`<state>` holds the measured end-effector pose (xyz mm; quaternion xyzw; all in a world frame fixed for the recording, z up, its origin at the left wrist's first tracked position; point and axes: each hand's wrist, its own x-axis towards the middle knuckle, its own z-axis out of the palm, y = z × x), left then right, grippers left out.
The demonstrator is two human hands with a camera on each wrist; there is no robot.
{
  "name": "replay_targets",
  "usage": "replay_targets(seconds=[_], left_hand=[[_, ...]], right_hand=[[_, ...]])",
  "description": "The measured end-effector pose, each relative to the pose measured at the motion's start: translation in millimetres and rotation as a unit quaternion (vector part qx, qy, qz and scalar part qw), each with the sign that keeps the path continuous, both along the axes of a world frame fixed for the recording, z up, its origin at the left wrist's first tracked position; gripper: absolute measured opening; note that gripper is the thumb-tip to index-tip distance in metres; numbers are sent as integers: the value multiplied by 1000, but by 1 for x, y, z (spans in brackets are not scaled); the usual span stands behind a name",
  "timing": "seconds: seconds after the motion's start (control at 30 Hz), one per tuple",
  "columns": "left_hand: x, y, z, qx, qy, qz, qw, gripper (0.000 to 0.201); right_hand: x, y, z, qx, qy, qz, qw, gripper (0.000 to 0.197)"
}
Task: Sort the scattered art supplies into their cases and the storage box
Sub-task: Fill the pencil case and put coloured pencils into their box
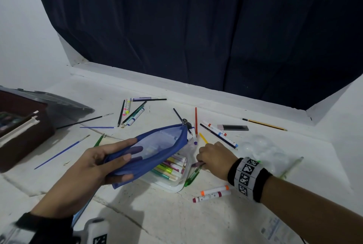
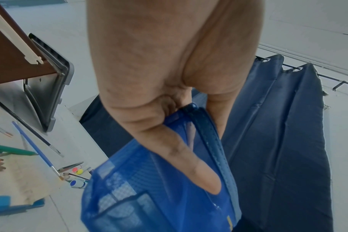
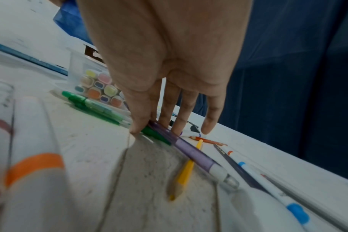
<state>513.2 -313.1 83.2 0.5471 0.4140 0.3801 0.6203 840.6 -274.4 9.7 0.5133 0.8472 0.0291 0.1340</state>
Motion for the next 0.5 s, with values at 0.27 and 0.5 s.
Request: replay_targets(seconds=[0.27, 0.5], left_hand=[[7, 6, -1, 4, -2, 5, 1000, 91], [18, 10, 0, 7, 6, -6, 1000, 88]], right_hand=[[11, -8, 20, -34, -25, -47, 998, 20], [44, -15, 51, 44, 178, -205, 961, 13]])
